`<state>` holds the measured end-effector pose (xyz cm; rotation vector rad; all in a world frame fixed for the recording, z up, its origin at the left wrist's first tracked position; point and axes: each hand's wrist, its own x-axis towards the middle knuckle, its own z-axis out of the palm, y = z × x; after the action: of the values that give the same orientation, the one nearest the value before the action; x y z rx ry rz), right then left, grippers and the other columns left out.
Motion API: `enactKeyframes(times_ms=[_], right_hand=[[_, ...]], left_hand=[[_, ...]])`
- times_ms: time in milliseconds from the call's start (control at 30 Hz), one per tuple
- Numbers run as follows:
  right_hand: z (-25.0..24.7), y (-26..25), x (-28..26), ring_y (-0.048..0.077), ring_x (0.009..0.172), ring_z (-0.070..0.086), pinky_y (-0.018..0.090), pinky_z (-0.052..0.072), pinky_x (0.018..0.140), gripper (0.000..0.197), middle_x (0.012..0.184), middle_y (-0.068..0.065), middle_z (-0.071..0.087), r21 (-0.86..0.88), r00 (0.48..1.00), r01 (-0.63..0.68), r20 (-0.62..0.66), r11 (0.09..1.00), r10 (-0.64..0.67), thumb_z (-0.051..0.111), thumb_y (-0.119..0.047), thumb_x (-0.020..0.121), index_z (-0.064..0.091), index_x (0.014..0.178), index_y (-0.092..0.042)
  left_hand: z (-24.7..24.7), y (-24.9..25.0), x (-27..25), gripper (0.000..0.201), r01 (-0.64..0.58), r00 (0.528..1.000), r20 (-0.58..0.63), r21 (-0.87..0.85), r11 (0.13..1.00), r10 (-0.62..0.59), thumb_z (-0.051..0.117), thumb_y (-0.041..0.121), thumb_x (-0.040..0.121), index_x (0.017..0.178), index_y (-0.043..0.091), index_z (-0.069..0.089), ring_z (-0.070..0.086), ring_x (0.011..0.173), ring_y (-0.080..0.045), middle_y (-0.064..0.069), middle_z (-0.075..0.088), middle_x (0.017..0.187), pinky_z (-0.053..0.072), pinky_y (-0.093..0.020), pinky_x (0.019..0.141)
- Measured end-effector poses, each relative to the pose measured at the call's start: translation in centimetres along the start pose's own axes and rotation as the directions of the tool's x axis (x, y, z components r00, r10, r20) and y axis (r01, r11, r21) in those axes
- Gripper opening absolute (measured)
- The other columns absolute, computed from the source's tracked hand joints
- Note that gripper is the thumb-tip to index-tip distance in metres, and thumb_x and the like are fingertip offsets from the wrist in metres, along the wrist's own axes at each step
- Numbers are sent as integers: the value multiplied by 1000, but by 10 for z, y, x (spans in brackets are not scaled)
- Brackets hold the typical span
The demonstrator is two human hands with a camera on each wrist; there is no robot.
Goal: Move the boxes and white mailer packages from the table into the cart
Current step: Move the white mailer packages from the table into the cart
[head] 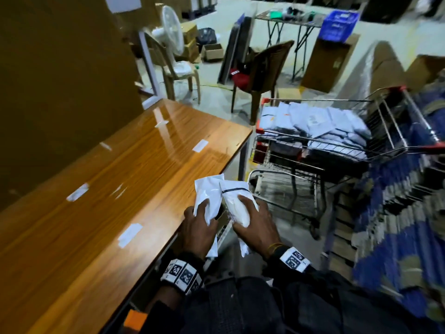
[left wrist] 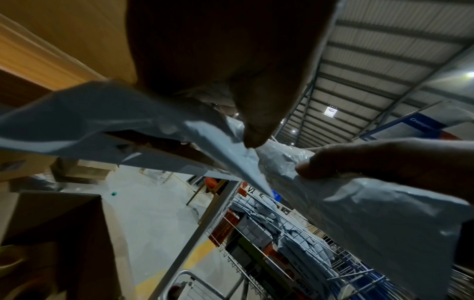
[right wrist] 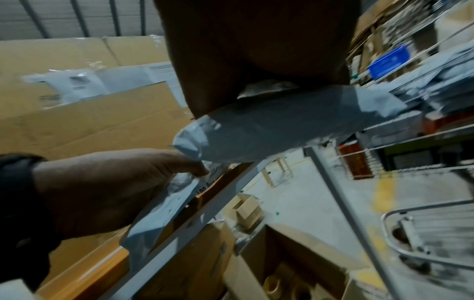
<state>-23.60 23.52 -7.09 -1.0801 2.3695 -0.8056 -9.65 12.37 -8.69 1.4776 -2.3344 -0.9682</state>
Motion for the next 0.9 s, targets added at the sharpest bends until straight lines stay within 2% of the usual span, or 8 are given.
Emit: enactKeyframes(times_ms=[67,167,400,533,600,700,767,900], right_hand=[[-13,6,22,34,118,49,43,49,91,77,136,1,34,-4,999,-25,-25,1000,25,54,-55,66,26,138,-52],[-29,14,55,33,119,48,43,48,92,78,135,4,38,4,996,-61,-59,998,61,53,-56,65,26,139,-51],[-43,32,118,33,121,48,44,48,94,80,136,4,33,38,982,-128,-135,991,132,52,-56,63,26,139,-52],[-54,43,139,32,125,44,43,46,97,82,138,3,29,72,966,-185,-169,980,195,52,-56,62,28,140,-51],[-61,50,154,34,127,42,42,44,100,84,143,6,27,91,955,-214,-190,973,228,56,-53,64,28,143,-49],[-68,65,176,35,133,37,42,41,104,87,148,11,24,100,934,-264,-220,959,281,67,-42,72,25,148,-41],[-73,75,187,32,135,35,40,39,107,88,148,11,27,149,921,-281,-234,948,310,68,-41,72,26,149,-38],[-89,103,211,31,128,44,36,41,104,91,141,13,41,183,903,-287,-276,940,329,62,-53,65,27,148,-38]], left_hand=[[3,18,26,61,-14,1000,9,-18,1000,14,56,44,84,143,39,38,51,114,-37,-10,41,131,46,-44,93],[9,40,65,62,-47,998,34,-51,998,49,59,30,87,144,36,38,47,118,-39,-11,39,134,42,-43,99],[28,74,143,62,-147,984,87,-77,986,154,59,27,85,144,36,39,47,119,-36,-10,40,134,39,-39,100],[38,89,167,62,-182,975,108,-98,978,192,59,26,85,143,35,40,43,124,-35,-11,40,136,37,-42,105],[44,98,180,62,-196,970,122,-131,972,212,57,31,83,143,35,40,42,126,-33,-11,44,137,37,-41,105],[56,108,202,72,-251,955,129,-125,960,267,39,52,73,143,33,40,46,121,-32,-9,51,135,39,-40,103],[64,117,214,71,-260,950,144,-118,958,276,39,52,75,143,33,40,49,117,-32,-10,54,131,41,-40,100],[79,145,233,61,-287,942,138,-141,948,306,51,36,83,143,30,42,49,118,-31,-12,53,130,41,-42,100]])
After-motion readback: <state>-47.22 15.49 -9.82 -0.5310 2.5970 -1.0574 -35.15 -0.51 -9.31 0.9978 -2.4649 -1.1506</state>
